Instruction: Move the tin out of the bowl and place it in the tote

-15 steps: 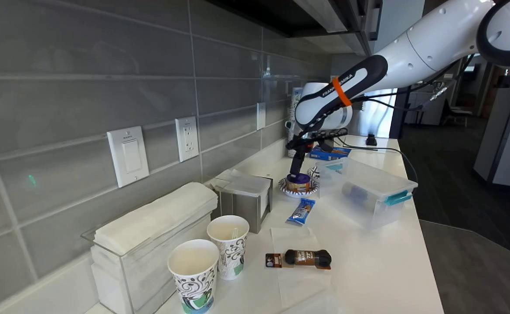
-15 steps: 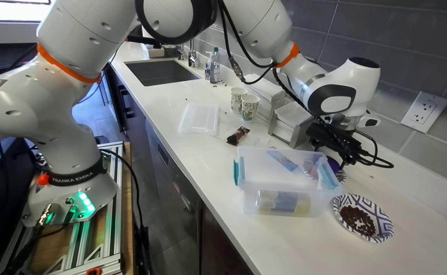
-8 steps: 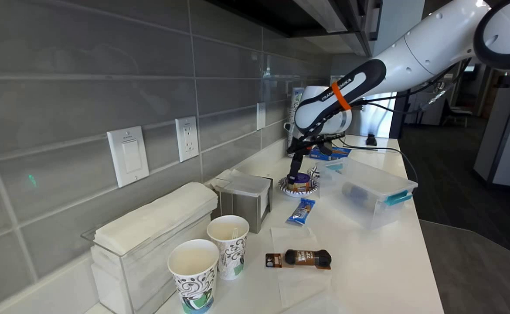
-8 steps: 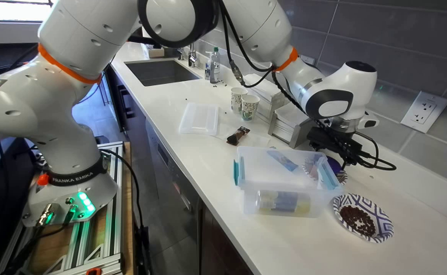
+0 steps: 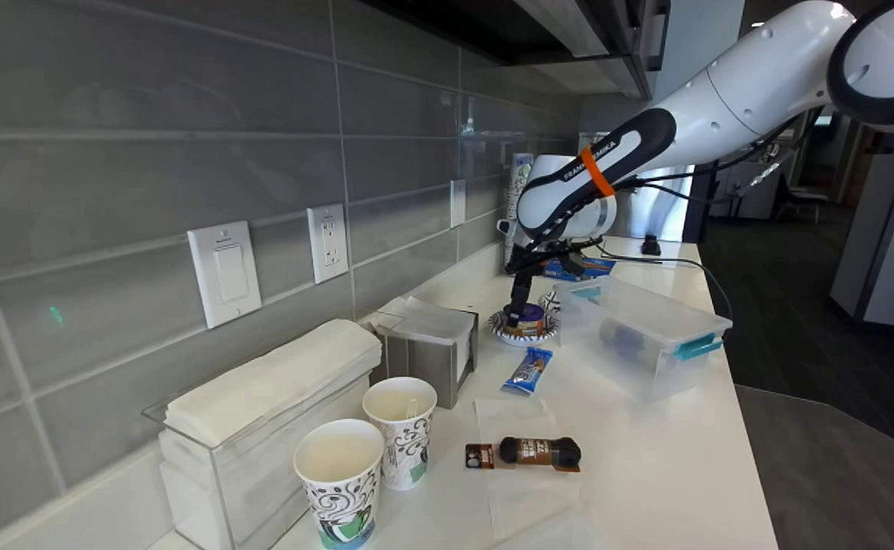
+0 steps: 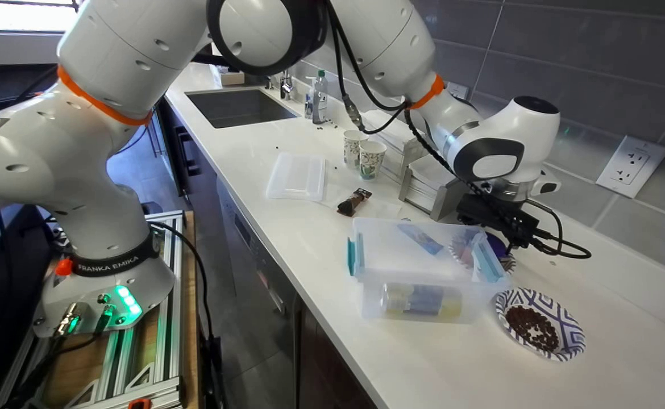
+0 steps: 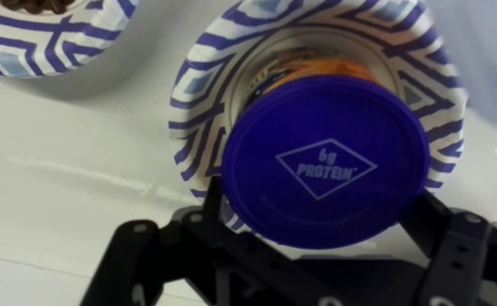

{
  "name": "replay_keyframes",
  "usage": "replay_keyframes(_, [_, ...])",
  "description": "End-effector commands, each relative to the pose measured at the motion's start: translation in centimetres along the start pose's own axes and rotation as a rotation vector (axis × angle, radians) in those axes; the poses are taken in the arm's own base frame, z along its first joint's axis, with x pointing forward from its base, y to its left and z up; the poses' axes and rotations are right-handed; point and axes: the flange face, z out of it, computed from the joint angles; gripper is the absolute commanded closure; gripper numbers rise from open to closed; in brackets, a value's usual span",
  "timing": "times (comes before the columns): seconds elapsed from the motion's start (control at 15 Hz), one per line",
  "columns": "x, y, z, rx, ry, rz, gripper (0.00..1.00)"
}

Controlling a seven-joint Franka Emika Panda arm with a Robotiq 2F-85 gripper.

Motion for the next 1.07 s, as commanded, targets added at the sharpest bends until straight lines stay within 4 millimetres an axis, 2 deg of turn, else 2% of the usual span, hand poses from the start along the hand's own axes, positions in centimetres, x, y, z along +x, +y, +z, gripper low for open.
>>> replay_keyframes(0.0, [-0.5,-0.2,0.4,0.031,-0.033,0.001,0.0])
replay_keyframes(0.33, [-1.2,-0.1,0.9,0.037,-0.122,0.032,0.0])
replay_keyframes(0.47, [-1.5,-0.1,1.2,0.036,-0.158,0.04,0.27])
replay_keyframes(1.0, [-1.4,-0.1,0.9,0.024,-0.222,0.061,0.29])
